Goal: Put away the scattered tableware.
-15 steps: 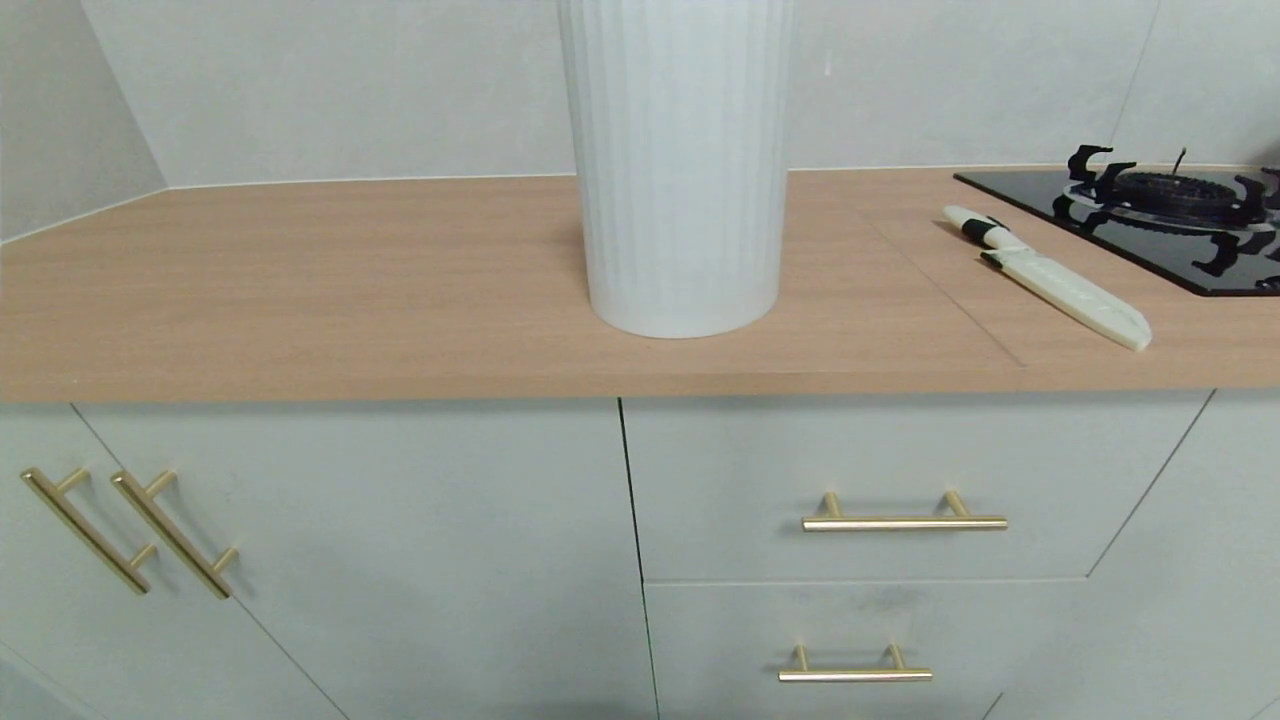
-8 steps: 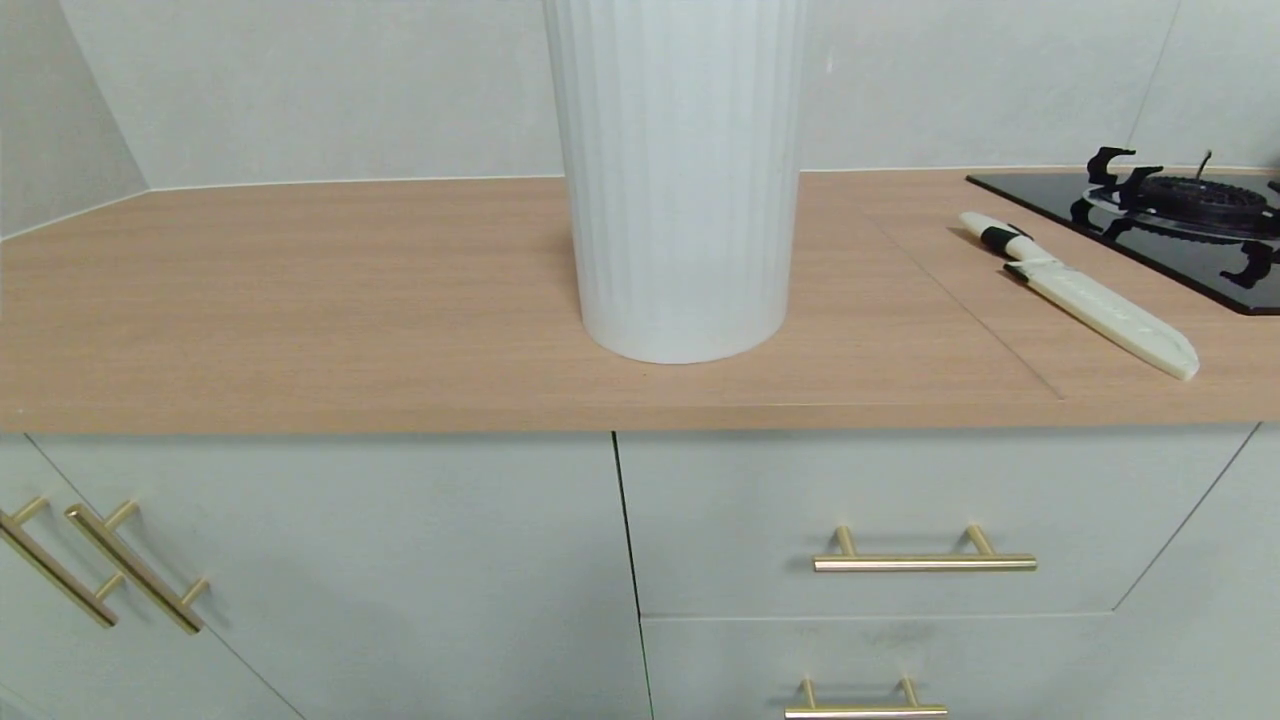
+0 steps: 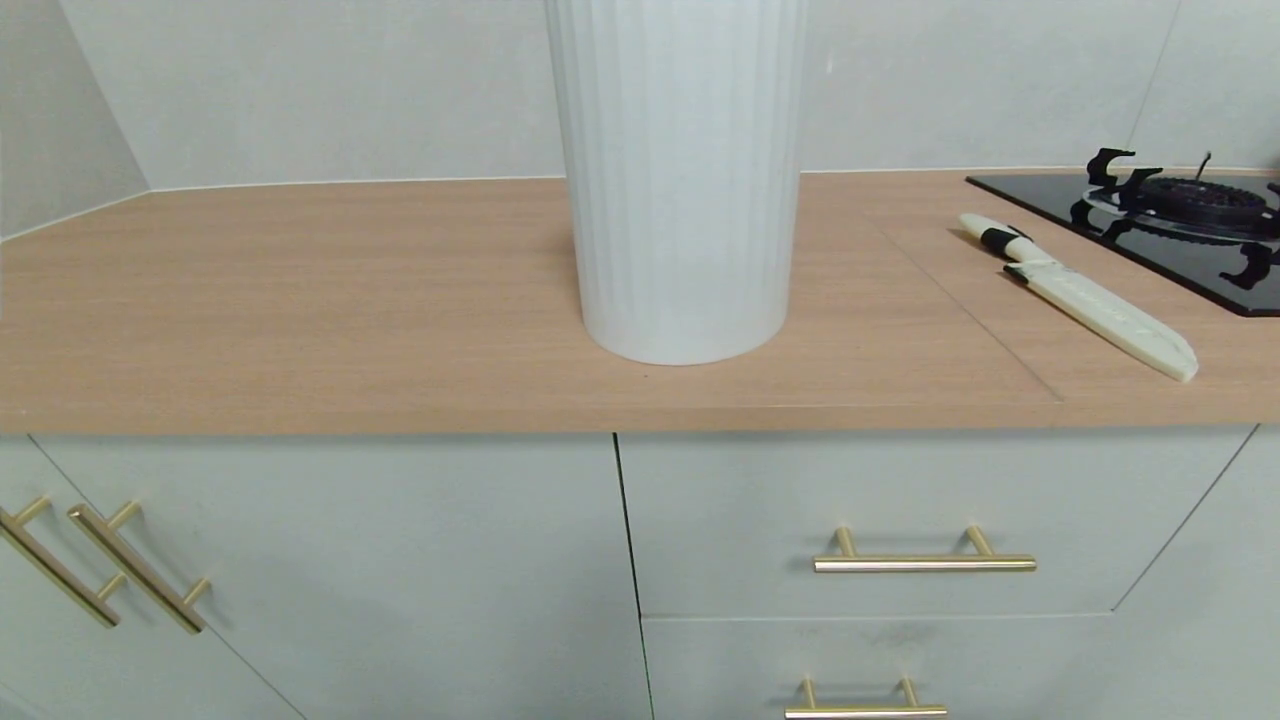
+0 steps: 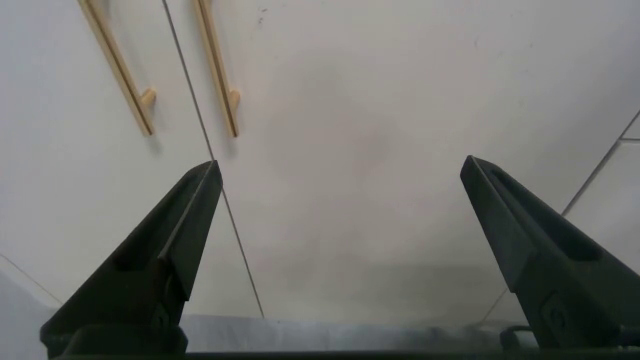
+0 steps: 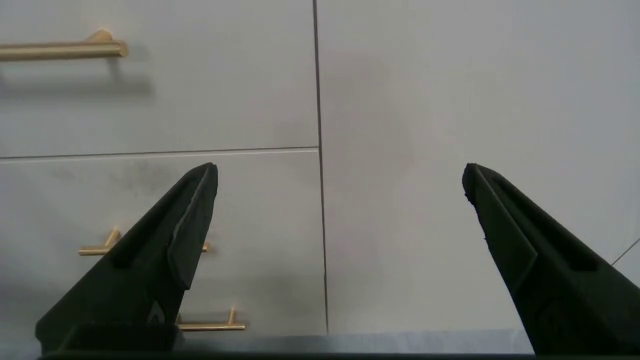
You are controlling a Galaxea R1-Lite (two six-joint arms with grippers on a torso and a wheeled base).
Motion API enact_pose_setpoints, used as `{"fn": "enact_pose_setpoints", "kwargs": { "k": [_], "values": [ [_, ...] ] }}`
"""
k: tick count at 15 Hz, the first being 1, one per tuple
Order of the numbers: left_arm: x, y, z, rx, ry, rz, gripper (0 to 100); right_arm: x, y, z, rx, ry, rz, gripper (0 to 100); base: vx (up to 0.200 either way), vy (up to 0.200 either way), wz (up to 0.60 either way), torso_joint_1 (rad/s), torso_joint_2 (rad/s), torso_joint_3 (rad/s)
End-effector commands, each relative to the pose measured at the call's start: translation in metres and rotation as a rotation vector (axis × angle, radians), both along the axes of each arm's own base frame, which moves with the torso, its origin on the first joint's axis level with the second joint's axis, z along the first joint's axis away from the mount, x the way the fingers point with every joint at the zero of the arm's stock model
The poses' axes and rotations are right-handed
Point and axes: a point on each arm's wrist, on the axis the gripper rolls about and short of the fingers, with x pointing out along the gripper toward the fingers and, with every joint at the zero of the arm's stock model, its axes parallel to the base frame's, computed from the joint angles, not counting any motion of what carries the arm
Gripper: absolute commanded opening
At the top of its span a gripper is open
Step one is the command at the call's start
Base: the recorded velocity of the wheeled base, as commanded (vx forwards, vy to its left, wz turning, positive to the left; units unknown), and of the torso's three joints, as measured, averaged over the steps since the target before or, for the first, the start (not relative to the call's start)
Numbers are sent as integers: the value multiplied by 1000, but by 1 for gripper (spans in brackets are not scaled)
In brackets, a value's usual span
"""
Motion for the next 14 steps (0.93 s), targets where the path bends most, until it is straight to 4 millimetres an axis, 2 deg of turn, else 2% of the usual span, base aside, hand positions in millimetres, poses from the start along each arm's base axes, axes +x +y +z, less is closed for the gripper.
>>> {"fn": "enact_pose_setpoints", "kwargs": {
  "k": [1,4,14],
  "values": [
    [0,0,0,0,0,1,100,0,0,0,0,1,0,100,0,0,0,32,-232,-188],
    [0,0,0,0,0,1,100,0,0,0,0,1,0,100,0,0,0,90,-250,-284],
    [0,0,0,0,0,1,100,0,0,0,0,0,0,100,0,0,0,152,-488,-301]
  ]
}}
